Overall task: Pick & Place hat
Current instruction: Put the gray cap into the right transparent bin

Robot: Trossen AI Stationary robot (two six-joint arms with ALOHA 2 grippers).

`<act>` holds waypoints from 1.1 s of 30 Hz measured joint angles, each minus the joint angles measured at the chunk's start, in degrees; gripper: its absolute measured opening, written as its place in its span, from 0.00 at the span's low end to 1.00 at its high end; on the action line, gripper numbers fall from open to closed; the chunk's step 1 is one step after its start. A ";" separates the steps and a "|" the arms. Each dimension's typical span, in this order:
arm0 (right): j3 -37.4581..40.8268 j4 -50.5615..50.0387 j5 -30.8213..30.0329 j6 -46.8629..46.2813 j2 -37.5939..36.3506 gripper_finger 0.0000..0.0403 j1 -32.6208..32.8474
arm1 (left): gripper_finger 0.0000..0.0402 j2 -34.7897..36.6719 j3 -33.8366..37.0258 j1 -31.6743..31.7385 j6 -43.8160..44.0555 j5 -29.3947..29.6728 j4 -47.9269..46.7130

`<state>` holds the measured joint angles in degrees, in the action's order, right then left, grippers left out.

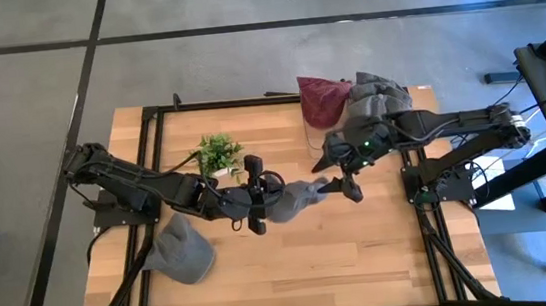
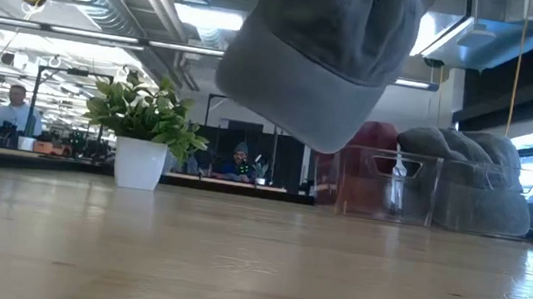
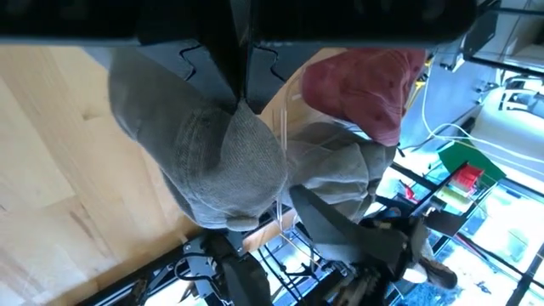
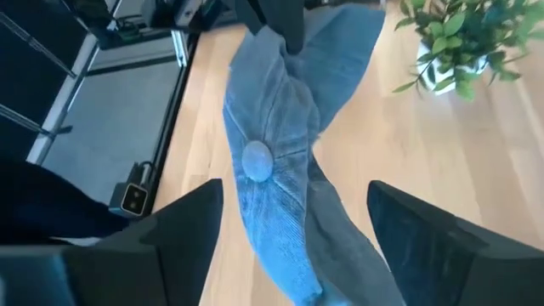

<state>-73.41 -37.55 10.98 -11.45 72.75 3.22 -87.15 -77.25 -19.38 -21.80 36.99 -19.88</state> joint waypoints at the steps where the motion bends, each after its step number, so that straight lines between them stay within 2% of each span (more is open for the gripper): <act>1: 0.00 -0.13 0.10 -0.02 0.44 0.73 0.00 | 0.01 0.02 0.00 0.00 0.00 -0.02 0.00; 7: 0.02 0.21 5.51 -0.80 2.94 0.71 0.02 | 0.01 0.02 0.00 0.00 -0.02 0.58 0.43; 11: 0.04 -0.06 5.59 -1.83 3.46 0.63 0.03 | 0.01 0.06 0.00 0.00 -0.02 0.83 0.87; 15: 0.04 0.69 4.78 -1.82 3.27 0.46 0.00 | 0.02 0.06 0.00 0.00 0.00 0.85 0.87; 23: 0.04 2.09 4.79 -3.89 3.11 0.06 -0.04 | 0.05 0.06 0.00 0.00 0.13 1.11 0.87; 24: 0.04 2.07 4.77 -3.73 3.11 0.03 -0.04 | 0.06 0.06 0.00 0.00 0.15 1.45 0.87; 33: 0.04 1.32 3.04 -6.28 -0.36 0.02 -0.11 | 0.12 0.63 0.00 -0.13 2.62 5.73 -0.77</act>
<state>-73.36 -36.23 14.02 -17.73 72.39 3.11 -86.52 -77.25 -19.51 -19.18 42.72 -20.64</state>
